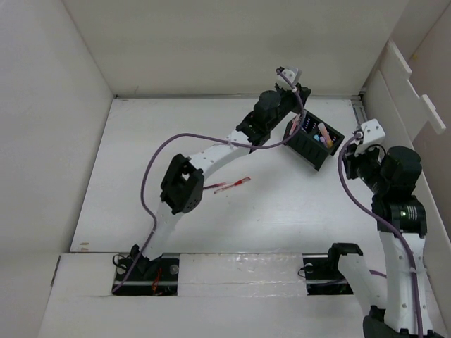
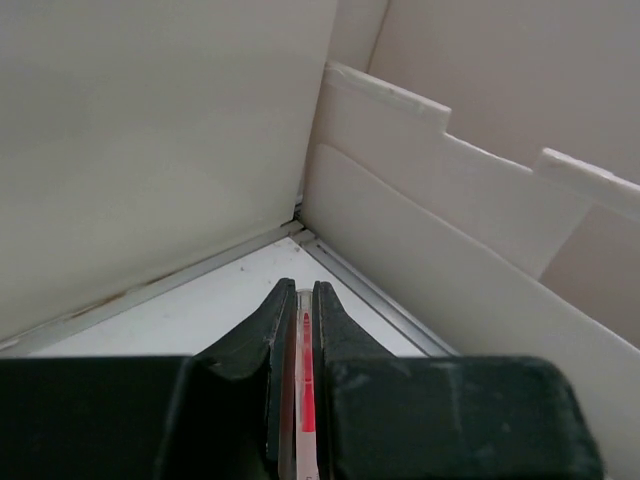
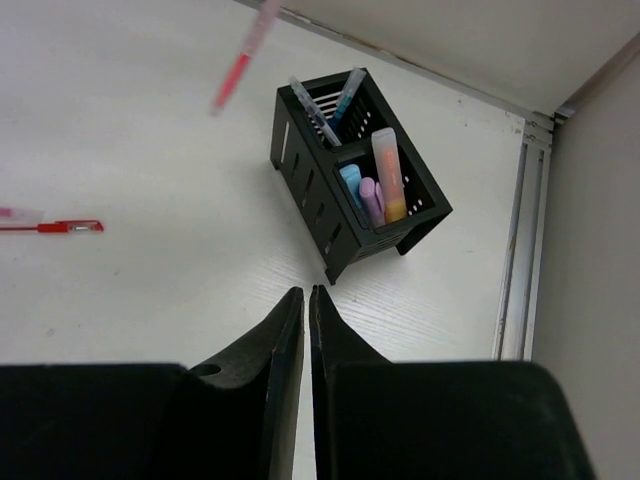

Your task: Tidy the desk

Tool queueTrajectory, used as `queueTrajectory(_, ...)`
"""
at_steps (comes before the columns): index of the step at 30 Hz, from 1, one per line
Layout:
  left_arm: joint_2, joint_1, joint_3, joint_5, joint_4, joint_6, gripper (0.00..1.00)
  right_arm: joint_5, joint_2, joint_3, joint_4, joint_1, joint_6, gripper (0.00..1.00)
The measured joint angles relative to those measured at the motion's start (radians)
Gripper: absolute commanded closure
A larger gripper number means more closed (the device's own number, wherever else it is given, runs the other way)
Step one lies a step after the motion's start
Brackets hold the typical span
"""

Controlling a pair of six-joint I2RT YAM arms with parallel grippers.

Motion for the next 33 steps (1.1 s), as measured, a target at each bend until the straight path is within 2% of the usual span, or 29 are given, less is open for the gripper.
queueTrajectory(7,0.371,0.032,0.359,0.027,0.082,-0.062,1.00,-0.040,-0.117,0.001,-0.078,0.000,-0.005,0.85)
queueTrajectory(12,0.516,0.029,0.505,0.002,0.167,-0.058,1.00,-0.076,-0.112,-0.003,-0.137,0.000,-0.027,0.85)
queueTrajectory(21,0.533,0.030,0.542,-0.032,0.311,-0.039,1.00,-0.179,-0.102,-0.134,-0.137,0.011,-0.016,0.85)
queueTrajectory(33,0.582,0.034,0.584,-0.072,0.430,-0.047,1.00,-0.207,-0.095,-0.101,-0.109,0.013,-0.011,0.84)
